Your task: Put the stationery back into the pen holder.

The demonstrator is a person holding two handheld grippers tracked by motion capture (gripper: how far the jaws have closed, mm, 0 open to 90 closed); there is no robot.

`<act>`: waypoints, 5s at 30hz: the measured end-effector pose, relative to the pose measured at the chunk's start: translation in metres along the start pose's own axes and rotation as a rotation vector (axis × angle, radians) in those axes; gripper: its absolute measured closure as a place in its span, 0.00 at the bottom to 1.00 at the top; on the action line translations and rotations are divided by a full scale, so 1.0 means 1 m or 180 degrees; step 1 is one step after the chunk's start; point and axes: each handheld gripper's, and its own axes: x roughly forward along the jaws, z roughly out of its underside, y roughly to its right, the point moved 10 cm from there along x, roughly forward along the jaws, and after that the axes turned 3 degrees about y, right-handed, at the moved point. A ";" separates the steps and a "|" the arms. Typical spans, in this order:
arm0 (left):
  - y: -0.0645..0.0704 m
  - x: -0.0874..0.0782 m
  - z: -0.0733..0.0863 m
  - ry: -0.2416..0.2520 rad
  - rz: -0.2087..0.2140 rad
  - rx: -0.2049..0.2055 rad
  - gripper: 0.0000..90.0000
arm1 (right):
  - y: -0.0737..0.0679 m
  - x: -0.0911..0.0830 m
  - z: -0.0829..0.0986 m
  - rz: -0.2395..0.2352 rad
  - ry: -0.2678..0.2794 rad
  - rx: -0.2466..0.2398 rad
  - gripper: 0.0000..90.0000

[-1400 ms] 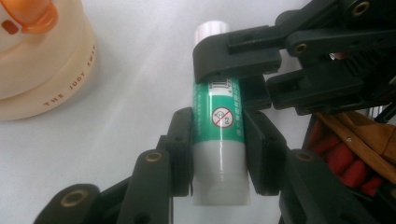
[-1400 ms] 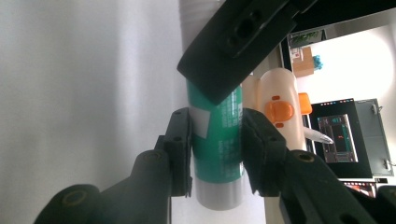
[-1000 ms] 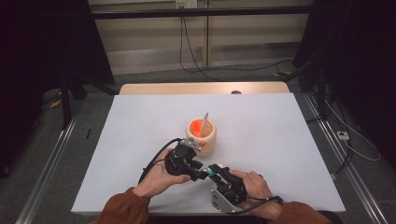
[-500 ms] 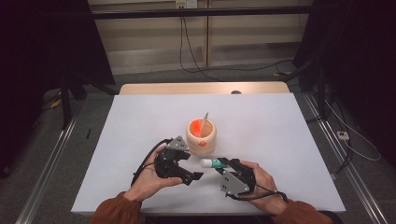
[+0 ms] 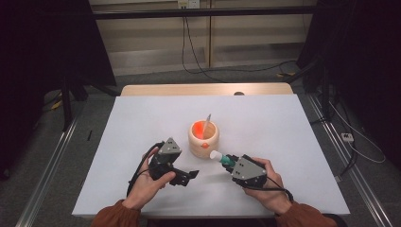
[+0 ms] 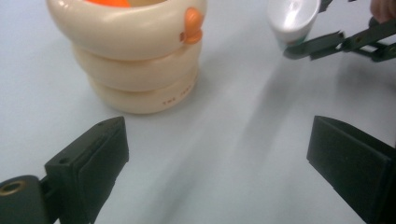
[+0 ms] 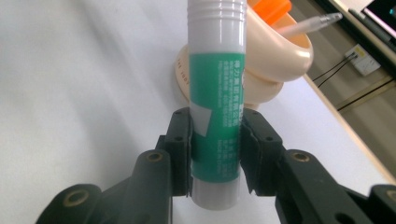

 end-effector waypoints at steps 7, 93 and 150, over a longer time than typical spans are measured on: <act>-0.008 -0.010 0.001 0.0254 -0.0112 -0.0003 0.06 | 0.006 -0.001 -0.003 -0.0114 0.0137 0.0474 0.74; -0.050 -0.053 0.070 0.0551 -0.0469 -0.0424 0.07 | 0.083 0.082 -0.072 -0.0274 0.0665 0.1736 0.74; -0.050 -0.051 0.071 0.0518 -0.0444 -0.0427 0.07 | 0.065 0.094 -0.054 -0.0366 0.0510 0.1728 0.65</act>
